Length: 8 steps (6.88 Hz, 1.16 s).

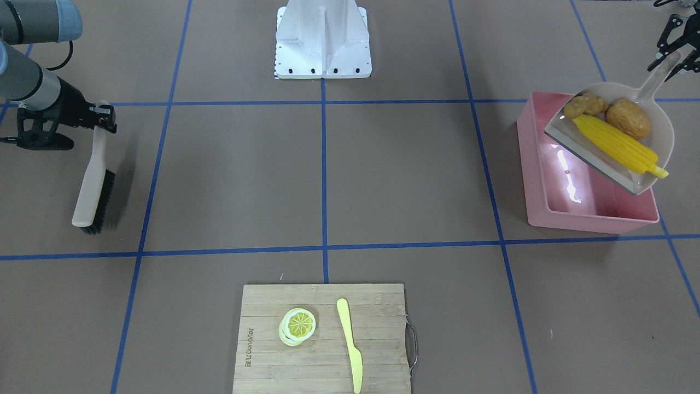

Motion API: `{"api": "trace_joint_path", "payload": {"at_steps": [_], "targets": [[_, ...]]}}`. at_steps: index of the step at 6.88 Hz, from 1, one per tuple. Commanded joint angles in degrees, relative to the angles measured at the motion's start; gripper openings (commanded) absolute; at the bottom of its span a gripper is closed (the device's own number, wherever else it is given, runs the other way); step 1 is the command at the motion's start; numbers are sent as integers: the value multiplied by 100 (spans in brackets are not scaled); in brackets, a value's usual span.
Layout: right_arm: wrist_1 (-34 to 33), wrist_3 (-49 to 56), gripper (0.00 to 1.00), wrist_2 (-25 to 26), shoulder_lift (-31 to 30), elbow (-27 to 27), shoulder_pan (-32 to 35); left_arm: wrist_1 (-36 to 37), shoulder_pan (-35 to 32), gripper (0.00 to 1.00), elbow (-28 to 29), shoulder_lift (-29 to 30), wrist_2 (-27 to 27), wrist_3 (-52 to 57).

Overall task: Sweep and dump trash into bin
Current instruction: 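Tip the dustpan over the pink bin with left gripper while right sets brush down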

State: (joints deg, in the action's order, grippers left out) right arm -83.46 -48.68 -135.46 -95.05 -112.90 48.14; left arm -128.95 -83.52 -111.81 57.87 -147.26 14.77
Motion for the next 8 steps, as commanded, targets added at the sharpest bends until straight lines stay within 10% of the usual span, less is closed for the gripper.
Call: {"api": "trace_joint_path", "payload": {"at_steps": [1,5,8], "targets": [[5,-1,0,19,-40,14,-330,497,-164,0,-216,-189,57,114],[-21,-19,2,28,-57,110,-464,3441,-409,0,-1368,100,907,2026],[-13,-10,62,-7,-40,225,-472,4856,-665,0,-1422,328,1172,3205]]}}
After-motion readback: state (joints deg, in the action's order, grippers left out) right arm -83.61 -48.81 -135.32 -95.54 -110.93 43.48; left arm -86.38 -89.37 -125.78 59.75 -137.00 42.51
